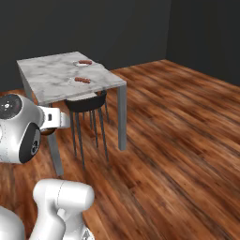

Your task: Pick up the pear and orange from the fridge and place one fruit on each plate on the dining counter.

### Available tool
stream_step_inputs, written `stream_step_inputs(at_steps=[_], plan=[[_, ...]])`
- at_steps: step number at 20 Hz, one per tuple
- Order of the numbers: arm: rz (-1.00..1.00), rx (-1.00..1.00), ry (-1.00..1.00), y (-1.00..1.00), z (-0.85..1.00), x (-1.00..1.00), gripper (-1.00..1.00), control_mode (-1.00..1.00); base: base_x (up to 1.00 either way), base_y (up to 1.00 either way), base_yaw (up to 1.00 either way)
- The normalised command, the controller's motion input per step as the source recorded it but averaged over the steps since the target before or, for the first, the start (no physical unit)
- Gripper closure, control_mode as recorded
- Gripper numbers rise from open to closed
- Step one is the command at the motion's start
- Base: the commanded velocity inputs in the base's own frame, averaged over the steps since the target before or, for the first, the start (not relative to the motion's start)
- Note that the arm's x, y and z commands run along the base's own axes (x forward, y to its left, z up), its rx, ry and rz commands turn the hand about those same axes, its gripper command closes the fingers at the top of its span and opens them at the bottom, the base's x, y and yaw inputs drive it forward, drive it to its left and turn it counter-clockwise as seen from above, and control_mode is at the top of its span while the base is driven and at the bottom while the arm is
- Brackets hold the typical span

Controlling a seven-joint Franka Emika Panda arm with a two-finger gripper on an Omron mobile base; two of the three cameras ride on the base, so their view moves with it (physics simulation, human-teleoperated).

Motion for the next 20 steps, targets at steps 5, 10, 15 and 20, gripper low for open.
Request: stream_step_inputs(at_steps=[5, 10, 15, 20], plan=[[0.00, 0.00, 0.00, 0.00, 0.00, 0.00, 1.00, 1.00, 0.94, 0.00, 0.03], [0.00, 0.00, 0.00, 0.00, 0.00, 0.00, 1.00, 1.00, 0.94, 0.04, 0.08], [0.00, 0.00, 0.00, 0.00, 0.00, 0.00, 1.00, 1.00, 0.93, 0.11, 0.18], [0.00, 0.00, 0.00, 0.00, 0.00, 0.00, 1.00, 1.00, 0.90, 0.06, 0.27]])
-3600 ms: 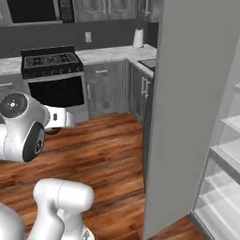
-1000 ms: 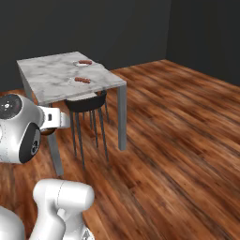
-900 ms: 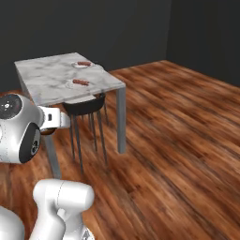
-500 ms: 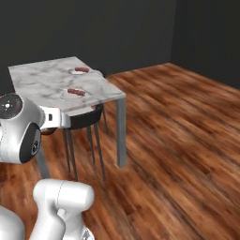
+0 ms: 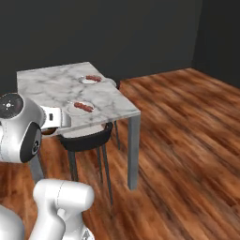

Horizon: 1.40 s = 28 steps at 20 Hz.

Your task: Pick up the pear and orange from the fridge and place one fruit on each plate on the dining counter.

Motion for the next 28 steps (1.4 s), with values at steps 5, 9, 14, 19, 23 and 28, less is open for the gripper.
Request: stream_step_inputs(at_steps=[5, 9, 14, 19, 23, 28], plan=[[0.00, 0.00, 0.00, 0.00, 0.00, 0.00, 1.00, 1.00, 0.88, 0.05, 0.29], [0.00, 0.00, 0.00, 0.00, 0.00, 0.00, 1.00, 1.00, 0.86, 0.00, 0.25], [0.00, 0.00, 0.00, 0.00, 0.00, 0.00, 1.00, 1.00, 0.73, 0.04, 0.15], [0.00, 0.00, 0.00, 0.00, 0.00, 0.00, 1.00, 1.00, 0.61, -0.01, 0.03], [0.00, 0.00, 0.00, 0.00, 0.00, 0.00, 1.00, 1.00, 0.06, -0.02, 0.01], [0.00, 0.00, 0.00, 0.00, 0.00, 0.00, 1.00, 1.00, 0.00, 0.00, 0.00]])
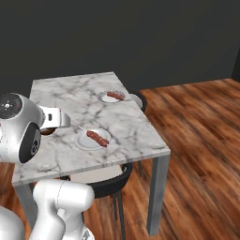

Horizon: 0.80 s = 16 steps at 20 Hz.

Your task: Pick up the pear and orange from the fridge and place one fruit on each plate on the dining counter.

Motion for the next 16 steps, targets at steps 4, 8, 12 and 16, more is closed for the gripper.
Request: stream_step_inputs(at_steps=[4, 8, 12, 16], plan=[[0.00, 0.00, 0.00, 0.00, 0.00, 0.00, 1.00, 1.00, 0.00, 0.00, 0.00], [0.00, 0.00, 0.00, 0.00, 0.00, 0.00, 1.00, 1.00, 0.03, -0.01, 0.00], [-0.01, 0.00, 0.02, -0.09, -0.12, 0.18, 1.00, -1.00, 0.11, -0.05, 0.00], [-0.05, 0.00, 0.02, -0.29, -0.27, 0.41, 1.00, -1.00, 0.00, 0.00, 0.00]])
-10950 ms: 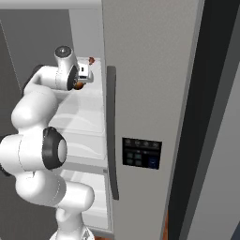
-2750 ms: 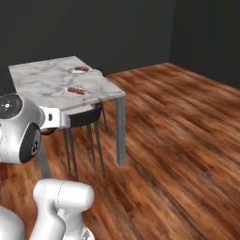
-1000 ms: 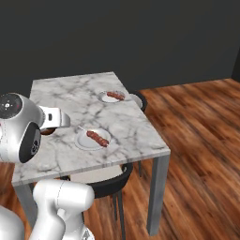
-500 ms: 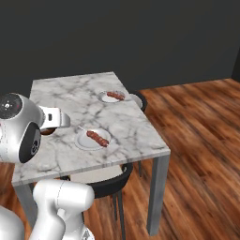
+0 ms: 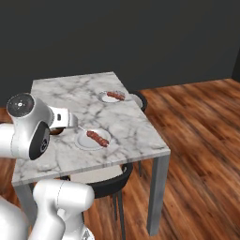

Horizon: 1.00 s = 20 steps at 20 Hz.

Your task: Pick up the pear and orange from the fridge and place one fruit on each plate on the dining counter.

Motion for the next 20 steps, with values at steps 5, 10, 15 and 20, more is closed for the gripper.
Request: stream_step_inputs(at_steps=[5, 10, 15, 20], plan=[[-0.08, 0.00, 0.00, -0.22, -0.30, 0.47, 1.00, -1.00, 0.00, 0.00, 0.00], [-0.19, 0.00, 0.10, 0.04, -0.42, 0.63, 1.00, -1.00, 0.00, 0.00, 0.00], [-0.22, 0.00, 0.15, 0.20, -0.38, 0.49, 1.00, -1.00, 0.00, 0.00, 0.00], [-0.08, 0.12, 0.07, 0.01, -0.18, 0.16, 1.00, -1.00, 0.00, 0.00, 0.00]])
